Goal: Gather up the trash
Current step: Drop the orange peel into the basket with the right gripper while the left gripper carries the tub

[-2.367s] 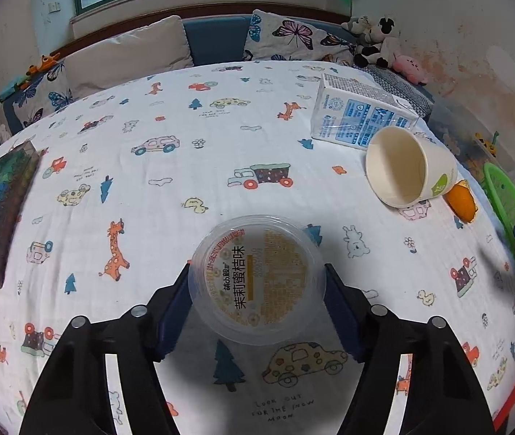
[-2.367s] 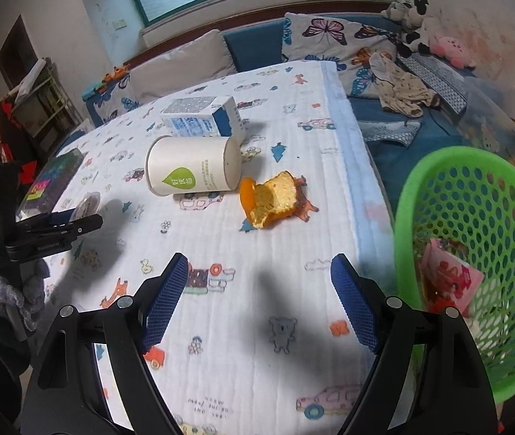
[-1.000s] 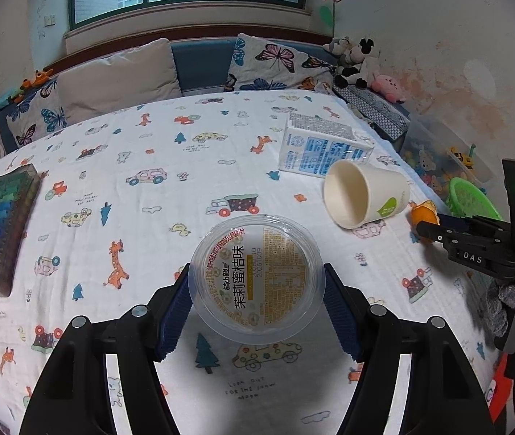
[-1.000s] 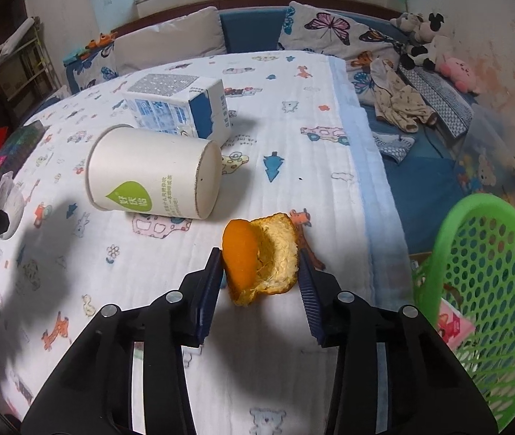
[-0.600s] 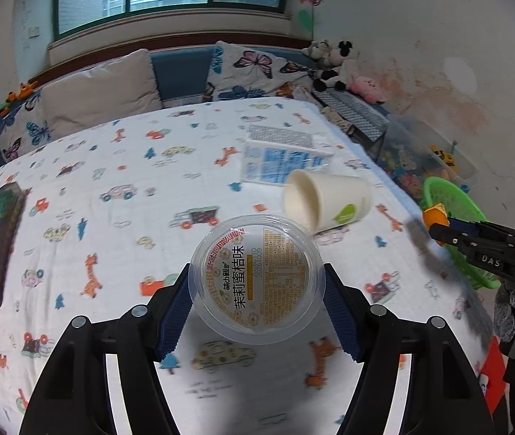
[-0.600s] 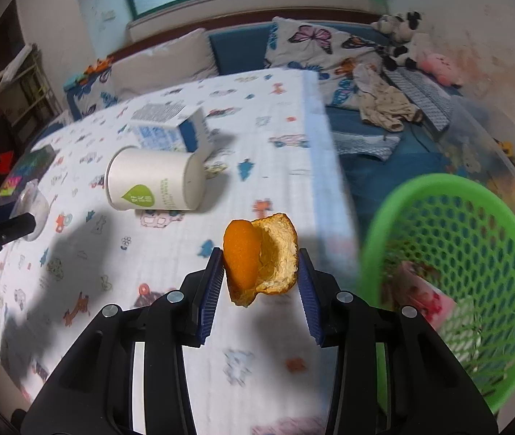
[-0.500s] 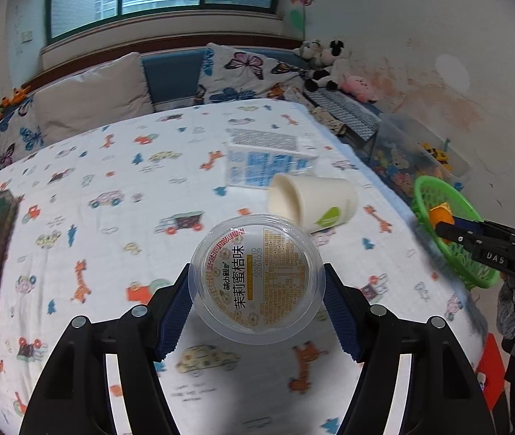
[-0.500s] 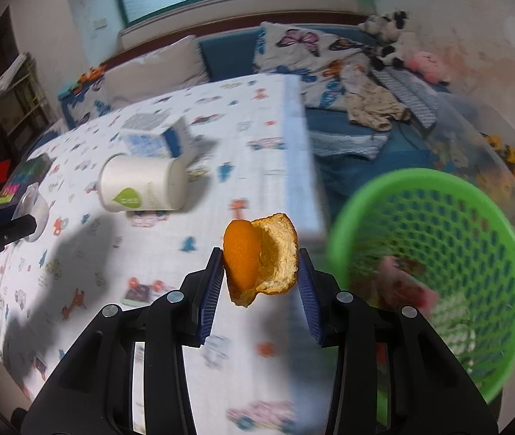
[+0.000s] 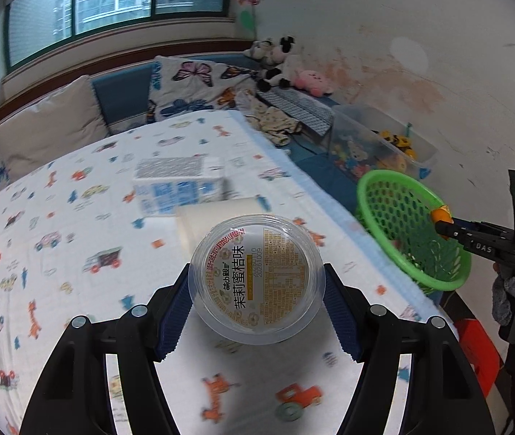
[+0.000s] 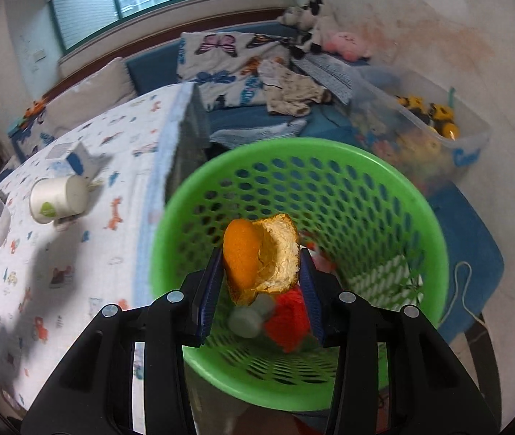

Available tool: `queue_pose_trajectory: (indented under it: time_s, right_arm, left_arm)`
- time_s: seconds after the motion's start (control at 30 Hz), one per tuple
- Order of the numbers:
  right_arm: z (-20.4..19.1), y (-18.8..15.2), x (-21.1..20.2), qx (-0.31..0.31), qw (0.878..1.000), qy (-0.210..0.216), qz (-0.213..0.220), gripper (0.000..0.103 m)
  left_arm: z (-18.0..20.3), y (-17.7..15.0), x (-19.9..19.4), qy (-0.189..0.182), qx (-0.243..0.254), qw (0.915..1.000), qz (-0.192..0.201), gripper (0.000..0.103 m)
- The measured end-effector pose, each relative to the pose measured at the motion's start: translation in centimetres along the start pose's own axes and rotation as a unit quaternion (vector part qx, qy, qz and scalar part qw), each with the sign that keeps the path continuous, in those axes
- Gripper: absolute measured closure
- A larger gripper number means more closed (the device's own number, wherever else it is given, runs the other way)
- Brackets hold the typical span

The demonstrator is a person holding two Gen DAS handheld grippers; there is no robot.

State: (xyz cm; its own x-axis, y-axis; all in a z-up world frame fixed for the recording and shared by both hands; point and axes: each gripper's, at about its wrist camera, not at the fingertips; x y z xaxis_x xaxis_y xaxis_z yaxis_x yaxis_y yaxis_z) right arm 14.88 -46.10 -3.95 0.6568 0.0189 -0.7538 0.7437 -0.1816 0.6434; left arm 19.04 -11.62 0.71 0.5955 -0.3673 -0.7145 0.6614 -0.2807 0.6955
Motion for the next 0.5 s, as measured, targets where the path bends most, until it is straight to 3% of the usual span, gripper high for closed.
queue_pose_trajectory:
  time_s: [0.13,0.3,0.5]
  right_arm:
    - [1.2,-0.3,0.1,0.014,1.0,-0.003,-0.001,0.059]
    - [2.3,-0.5,-0.3,0.025,1.0,-0.004,0.007,0.048]
    - [3.0,-0.7,-1.4,0.032,0.999,0.0,0.018,0.045]
  left_arm:
    - [2.3,0.9,0.6,-0.01,0.02,0.9997,-0.001,0.037]
    - [4.8,2.1,1.3,-0.023,0.043,0.9988,0.0,0.037]
    - [8.0,3.4,2.5,-0.041,0.068,0.9968,-0.005,0.037]
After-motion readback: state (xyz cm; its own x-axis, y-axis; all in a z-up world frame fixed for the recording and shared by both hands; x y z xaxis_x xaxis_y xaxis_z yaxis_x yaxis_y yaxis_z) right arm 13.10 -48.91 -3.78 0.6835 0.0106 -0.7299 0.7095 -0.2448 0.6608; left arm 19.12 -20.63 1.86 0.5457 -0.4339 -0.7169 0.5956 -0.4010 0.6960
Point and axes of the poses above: each gripper's, at about its wrist camera, not at the fingertips, and x roughly the way its jaws point, z to its right, y to its top, and after that the axes turned 2 degrees about x, right-handed
